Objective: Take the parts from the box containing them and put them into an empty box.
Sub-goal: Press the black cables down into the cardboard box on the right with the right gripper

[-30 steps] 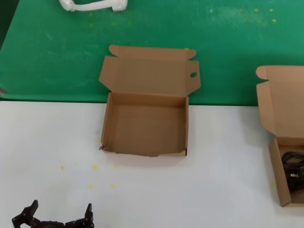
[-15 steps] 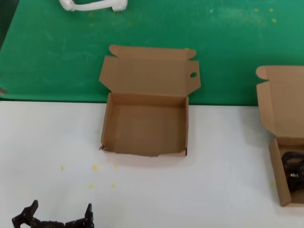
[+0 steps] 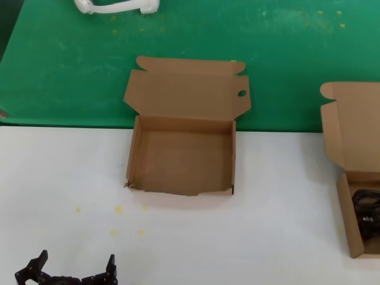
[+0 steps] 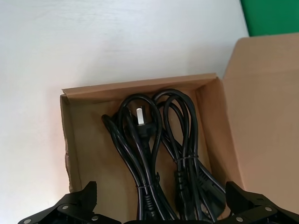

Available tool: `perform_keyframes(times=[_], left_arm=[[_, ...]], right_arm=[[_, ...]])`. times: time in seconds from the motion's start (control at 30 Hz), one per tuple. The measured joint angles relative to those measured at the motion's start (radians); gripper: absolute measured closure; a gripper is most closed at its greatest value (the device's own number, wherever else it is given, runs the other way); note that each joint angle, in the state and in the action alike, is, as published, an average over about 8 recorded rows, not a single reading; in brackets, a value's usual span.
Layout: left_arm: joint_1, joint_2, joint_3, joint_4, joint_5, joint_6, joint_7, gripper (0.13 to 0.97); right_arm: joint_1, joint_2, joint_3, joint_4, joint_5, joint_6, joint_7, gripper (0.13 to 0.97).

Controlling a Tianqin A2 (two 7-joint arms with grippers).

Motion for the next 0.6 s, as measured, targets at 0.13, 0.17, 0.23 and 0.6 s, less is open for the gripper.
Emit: perform_keyframes(times=[0.13, 0.17, 0.23, 0.6], left_arm=[[0.000, 0.000, 0.000, 0.000, 0.000, 0.000, 0.000, 0.132], [0.000, 0.000, 0.000, 0.000, 0.000, 0.000, 0.000, 0.132], [0.000, 0.000, 0.000, 0.000, 0.000, 0.000, 0.000, 0.132], [0.000, 0.000, 0.000, 0.000, 0.000, 0.000, 0.000, 0.132]], right_arm=[[0.052, -0.019, -0.030, -0.054, 0.003, -0.033, -0.044, 0.129], [0.065, -0.023, -0.037, -0.068, 0.004, -0.043, -0.055, 0.129], [0.088, -0.031, -0.051, -0.095, 0.005, -0.060, -0.076, 0.129], [0.254, -0.108, -0.114, -0.354, 0.003, -0.088, -0.213, 0.129]])
